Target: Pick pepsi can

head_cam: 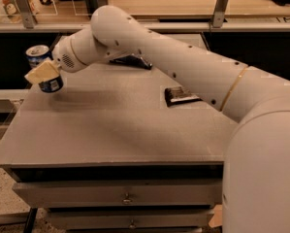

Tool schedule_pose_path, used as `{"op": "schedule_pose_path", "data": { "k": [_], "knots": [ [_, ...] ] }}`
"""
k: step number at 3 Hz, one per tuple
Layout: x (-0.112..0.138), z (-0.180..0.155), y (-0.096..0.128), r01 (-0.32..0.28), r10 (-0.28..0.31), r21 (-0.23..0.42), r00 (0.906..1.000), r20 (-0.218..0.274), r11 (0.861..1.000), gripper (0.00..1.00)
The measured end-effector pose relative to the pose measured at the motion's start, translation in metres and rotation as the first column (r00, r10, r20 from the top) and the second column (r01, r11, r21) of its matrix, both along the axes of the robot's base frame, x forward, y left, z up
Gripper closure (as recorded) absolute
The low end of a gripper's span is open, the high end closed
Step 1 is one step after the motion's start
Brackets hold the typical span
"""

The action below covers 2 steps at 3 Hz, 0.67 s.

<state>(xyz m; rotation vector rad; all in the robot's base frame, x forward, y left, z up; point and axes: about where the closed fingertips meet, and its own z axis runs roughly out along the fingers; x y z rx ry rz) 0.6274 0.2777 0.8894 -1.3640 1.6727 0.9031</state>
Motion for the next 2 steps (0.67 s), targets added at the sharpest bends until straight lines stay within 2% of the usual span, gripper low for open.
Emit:
{"op": "schedule_pose_path", "data": {
  "k": [2],
  "knots": [
    [0.005, 0.059, -0.063, 0.029, -0.032, 0.081, 0.999, 0.033, 0.996, 1.0]
  ]
}}
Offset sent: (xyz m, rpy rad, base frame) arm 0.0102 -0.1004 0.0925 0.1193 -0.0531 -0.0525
